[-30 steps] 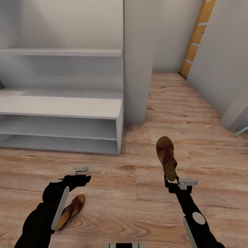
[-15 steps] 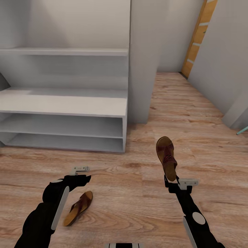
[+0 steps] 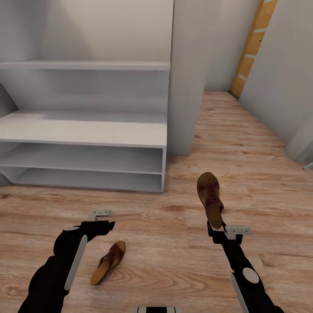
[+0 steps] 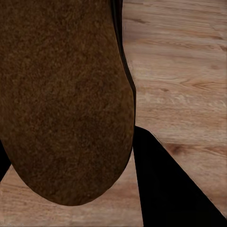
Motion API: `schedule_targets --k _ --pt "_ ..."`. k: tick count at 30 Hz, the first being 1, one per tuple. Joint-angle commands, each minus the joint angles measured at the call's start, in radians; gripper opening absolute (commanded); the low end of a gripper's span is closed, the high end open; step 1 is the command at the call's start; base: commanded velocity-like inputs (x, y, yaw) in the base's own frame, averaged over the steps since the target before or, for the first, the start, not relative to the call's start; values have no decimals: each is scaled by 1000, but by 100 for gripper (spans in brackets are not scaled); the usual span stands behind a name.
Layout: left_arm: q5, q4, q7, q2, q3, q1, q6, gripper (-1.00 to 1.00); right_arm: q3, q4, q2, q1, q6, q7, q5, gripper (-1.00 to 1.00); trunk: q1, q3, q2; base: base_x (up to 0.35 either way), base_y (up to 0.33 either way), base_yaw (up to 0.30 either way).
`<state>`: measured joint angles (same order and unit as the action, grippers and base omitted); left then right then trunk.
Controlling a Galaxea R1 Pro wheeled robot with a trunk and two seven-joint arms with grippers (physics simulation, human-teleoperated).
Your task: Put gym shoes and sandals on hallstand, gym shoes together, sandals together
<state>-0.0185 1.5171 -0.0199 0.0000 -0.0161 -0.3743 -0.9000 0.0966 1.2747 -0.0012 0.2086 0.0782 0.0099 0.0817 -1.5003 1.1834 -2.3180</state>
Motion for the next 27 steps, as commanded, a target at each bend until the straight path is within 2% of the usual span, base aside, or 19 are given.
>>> schedule_targets --k 1,5,16,27 --pt "0 0 0 0 0 0 0 100 0 0 0 0 0 1 -4 -100 0 0 0 0 308 0" --pt "0 0 0 0 -1 0 0 100 0 0 0 0 1 1 -2 -100 0 0 0 0 235 0" --pt "0 0 0 0 -1 0 0 100 0 0 0 0 1 1 -2 -100 0 0 0 0 62 0" --pt "-1 0 0 0 -3 0 0 100 0 0 0 0 2 1 -2 -100 0 0 0 0 250 0"
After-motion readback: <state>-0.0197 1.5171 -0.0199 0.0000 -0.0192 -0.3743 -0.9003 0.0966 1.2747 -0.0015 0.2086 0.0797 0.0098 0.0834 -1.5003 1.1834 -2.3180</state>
